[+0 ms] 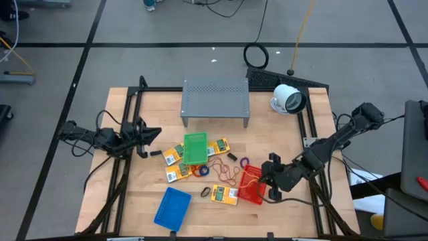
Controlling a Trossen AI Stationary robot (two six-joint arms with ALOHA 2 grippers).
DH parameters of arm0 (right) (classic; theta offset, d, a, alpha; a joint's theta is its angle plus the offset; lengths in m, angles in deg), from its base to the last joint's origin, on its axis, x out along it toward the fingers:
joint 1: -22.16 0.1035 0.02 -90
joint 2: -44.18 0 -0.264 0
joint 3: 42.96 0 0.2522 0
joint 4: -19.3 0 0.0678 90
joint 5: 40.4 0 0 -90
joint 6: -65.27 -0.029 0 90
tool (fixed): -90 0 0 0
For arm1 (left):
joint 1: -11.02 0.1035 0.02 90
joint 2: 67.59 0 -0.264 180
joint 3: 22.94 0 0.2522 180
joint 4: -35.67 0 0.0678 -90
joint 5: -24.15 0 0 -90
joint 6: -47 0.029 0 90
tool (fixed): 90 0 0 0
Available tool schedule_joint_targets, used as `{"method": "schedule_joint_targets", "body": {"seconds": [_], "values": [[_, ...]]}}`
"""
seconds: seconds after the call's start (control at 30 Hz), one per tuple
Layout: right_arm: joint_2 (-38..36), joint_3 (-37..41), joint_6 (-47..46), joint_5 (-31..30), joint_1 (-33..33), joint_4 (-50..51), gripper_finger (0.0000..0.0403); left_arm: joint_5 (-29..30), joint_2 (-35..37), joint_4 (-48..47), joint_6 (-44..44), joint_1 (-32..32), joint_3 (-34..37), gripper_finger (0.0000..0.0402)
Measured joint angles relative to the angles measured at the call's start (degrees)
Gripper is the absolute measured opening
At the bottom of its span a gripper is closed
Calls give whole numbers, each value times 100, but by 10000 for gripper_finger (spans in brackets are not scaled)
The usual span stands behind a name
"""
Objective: Pick & Place Office Desk Supplies
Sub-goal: Put the yellow rubber band into the red bin
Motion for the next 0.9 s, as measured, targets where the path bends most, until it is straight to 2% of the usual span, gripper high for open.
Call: {"method": "schedule_joint_targets", "body": {"seconds": [0.23,0.43,0.7,0.9], "values": [[2,389,-668,588,162,8,0,-231,0,5,-146,0,0,37],[2,413,-719,536,269,-203,0,-231,0,9,-283,0,0,37],[13,413,-188,-54,236,-875,0,-236,0,7,-452,0,0,37],[226,413,34,-66,92,-941,0,-305,0,-1,-464,1,0,37]]}}
